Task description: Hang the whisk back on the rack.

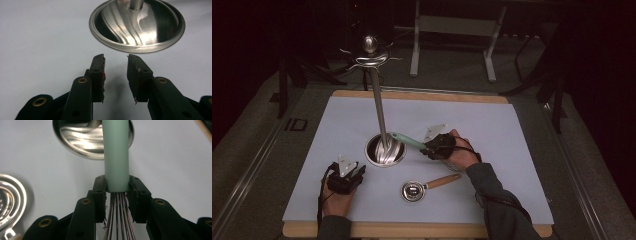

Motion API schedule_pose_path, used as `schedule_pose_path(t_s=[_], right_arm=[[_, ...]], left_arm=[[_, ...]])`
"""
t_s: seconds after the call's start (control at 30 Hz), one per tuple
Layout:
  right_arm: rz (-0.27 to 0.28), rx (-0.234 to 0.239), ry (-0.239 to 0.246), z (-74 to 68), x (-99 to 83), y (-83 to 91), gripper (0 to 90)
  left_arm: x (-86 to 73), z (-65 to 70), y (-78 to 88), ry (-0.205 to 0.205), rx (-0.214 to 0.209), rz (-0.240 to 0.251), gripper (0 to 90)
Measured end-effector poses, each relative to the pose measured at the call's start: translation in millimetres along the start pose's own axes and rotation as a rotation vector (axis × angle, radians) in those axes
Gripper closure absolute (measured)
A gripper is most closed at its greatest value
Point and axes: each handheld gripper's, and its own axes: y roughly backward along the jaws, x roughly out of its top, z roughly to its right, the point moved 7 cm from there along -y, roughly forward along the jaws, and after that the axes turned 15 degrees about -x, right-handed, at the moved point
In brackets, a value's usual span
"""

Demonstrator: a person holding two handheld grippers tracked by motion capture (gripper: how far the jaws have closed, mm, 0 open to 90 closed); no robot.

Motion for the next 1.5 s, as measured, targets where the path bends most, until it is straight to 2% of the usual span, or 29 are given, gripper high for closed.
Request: schedule_pose_path(t_s=[0.33, 0.37, 0.6, 0.83, 1.23, 1.37, 1.5], right_arm=[[0.055, -0.068, -0.013, 8.5, 7.6, 11.9, 69.3], [0.067, -0.100, -0.029, 13.0, 9.0, 15.5, 69.3], [0.120, -0.156, -0.072, 25.6, 13.6, 28.7, 69.4], [0.172, -0.240, -0.094, 34.9, 20.4, 41.9, 69.4], [0.237, -0.272, -0.088, 38.2, 33.7, 60.2, 69.4], [0.259, -0.304, -0.075, 38.5, 38.9, 66.4, 69.4], [0.284, -0.311, -0.077, 38.0, 45.0, 72.5, 69.4]], left_arm=[[0.1, -0.1, 0.1, 0.000, 0.001, 0.002, 67.1], [0.0, -0.1, 0.1, -0.001, 0.001, 0.002, 67.1], [0.1, -0.1, 0.1, -0.001, 0.002, 0.003, 67.1], [0.0, -0.1, 0.5, -0.005, 0.005, 0.001, 67.1], [0.3, -0.1, 0.5, 0.001, 0.006, 0.010, 67.1], [0.3, -0.2, 0.6, 0.000, 0.007, 0.010, 67.1], [0.3, 0.0, 0.6, -0.002, 0.008, 0.009, 67.1]])
